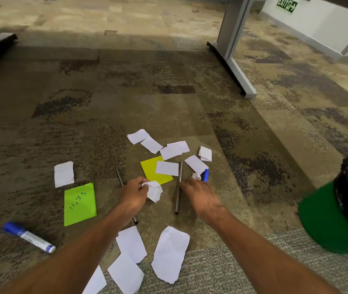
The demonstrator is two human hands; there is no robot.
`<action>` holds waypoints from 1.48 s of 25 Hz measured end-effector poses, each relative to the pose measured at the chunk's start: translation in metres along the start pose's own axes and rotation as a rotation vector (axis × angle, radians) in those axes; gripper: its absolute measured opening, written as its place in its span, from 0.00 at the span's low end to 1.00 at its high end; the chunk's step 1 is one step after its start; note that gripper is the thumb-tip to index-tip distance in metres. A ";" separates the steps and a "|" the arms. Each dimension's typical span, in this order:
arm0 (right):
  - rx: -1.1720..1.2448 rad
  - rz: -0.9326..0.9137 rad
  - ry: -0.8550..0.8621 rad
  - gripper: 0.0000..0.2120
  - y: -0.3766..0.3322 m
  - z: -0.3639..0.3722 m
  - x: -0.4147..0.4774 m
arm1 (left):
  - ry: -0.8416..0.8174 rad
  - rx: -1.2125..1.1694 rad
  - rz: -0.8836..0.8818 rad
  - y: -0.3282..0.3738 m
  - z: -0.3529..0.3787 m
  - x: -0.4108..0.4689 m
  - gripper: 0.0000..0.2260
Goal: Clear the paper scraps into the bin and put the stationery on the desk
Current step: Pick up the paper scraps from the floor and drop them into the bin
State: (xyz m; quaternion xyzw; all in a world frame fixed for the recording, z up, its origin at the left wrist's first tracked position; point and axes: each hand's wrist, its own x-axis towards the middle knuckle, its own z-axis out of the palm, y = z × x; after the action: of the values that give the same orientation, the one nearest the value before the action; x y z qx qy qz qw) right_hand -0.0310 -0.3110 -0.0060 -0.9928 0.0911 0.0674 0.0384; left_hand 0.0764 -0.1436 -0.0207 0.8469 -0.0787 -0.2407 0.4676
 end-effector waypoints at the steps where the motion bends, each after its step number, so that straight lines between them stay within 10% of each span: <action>1: -0.001 -0.017 0.027 0.21 -0.001 -0.002 -0.001 | 0.004 0.009 0.003 0.002 0.000 0.000 0.08; 12: 0.158 -0.086 0.147 0.30 0.030 -0.003 0.044 | 0.041 -0.074 0.001 0.047 0.013 0.037 0.09; 24: 0.284 0.232 -0.007 0.25 0.044 0.017 0.078 | 0.020 0.619 0.280 0.048 0.049 0.054 0.20; 37: 0.658 0.216 0.321 0.33 0.046 -0.005 0.091 | -0.004 0.180 0.104 0.055 0.027 0.078 0.16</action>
State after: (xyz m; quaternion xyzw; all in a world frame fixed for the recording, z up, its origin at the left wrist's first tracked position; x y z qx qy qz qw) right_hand 0.0503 -0.3724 -0.0172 -0.9100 0.2168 -0.1183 0.3330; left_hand 0.1367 -0.2223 -0.0127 0.8797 -0.1448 -0.2100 0.4012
